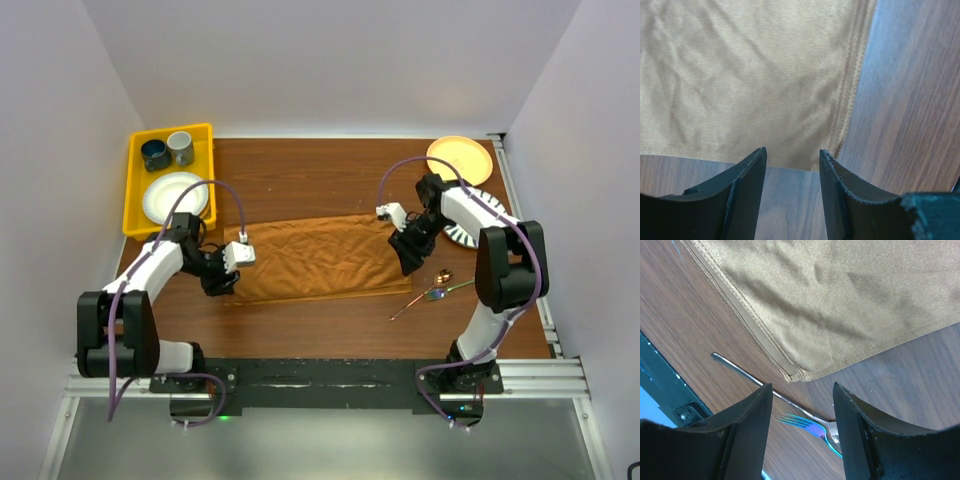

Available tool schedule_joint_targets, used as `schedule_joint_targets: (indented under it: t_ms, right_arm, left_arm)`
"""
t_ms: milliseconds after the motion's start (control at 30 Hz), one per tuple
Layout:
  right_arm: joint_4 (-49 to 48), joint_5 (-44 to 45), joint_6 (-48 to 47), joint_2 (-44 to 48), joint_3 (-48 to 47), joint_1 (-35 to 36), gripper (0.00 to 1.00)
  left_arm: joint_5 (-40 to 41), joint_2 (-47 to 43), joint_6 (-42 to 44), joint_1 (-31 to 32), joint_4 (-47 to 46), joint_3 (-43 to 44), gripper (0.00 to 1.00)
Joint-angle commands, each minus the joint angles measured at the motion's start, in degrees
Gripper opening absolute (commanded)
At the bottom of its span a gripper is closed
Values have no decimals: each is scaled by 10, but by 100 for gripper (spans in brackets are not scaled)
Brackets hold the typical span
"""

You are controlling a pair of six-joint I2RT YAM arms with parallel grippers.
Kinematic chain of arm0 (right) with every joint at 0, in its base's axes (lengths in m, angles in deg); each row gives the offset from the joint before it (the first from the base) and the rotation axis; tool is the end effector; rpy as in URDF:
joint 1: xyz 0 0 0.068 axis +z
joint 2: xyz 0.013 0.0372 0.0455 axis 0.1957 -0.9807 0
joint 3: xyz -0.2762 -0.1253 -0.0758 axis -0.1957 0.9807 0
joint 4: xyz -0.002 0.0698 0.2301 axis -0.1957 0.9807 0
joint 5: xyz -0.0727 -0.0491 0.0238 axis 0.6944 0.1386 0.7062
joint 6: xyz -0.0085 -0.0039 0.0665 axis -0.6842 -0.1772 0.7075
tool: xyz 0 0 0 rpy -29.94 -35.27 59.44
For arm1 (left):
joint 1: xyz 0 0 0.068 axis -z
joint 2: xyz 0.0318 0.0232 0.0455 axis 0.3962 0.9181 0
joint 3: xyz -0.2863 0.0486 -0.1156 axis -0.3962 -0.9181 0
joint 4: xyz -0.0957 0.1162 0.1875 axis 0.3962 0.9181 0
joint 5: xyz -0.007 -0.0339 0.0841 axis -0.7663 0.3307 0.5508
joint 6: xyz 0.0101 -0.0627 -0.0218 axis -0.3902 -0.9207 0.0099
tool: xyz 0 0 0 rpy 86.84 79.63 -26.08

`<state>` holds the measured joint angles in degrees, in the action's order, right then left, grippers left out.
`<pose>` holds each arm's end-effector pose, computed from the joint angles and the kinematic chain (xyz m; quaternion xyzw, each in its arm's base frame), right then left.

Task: Fold the napkin into a case and place the utensils inside
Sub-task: Smooth out the rectangle-folded napkin at the center of the board.

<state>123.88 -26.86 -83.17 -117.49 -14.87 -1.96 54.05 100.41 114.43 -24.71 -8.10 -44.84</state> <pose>0.3000 0.0718 0.2262 -0.4485 0.8680 0.2064 0.0536 0.1942 -0.0264 0.2180 0.5439 0.7790 -0.2033 0.2366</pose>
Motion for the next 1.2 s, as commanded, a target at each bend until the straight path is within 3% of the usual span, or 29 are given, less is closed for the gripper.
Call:
schedule_joint_targets:
  t_ms: [0, 333, 733, 933, 1167]
  right_arm:
    - [-23, 16, 7, 42, 25, 10, 53]
    - [-121, 66, 65, 61, 102, 67, 48]
    - [-159, 110, 71, 70, 126, 91, 37]
    - [-167, 126, 67, 87, 144, 104, 38]
    - [-174, 132, 73, 99, 143, 115, 19]
  left_arm:
    - [-7, -31, 54, 3, -6, -20, 50]
    - [21, -45, 110, 29, -36, -67, 41]
    - [51, -46, 141, 36, -33, -86, 34]
    - [54, -49, 141, 36, -29, -86, 34]
    - [53, -54, 137, 36, -28, -85, 22]
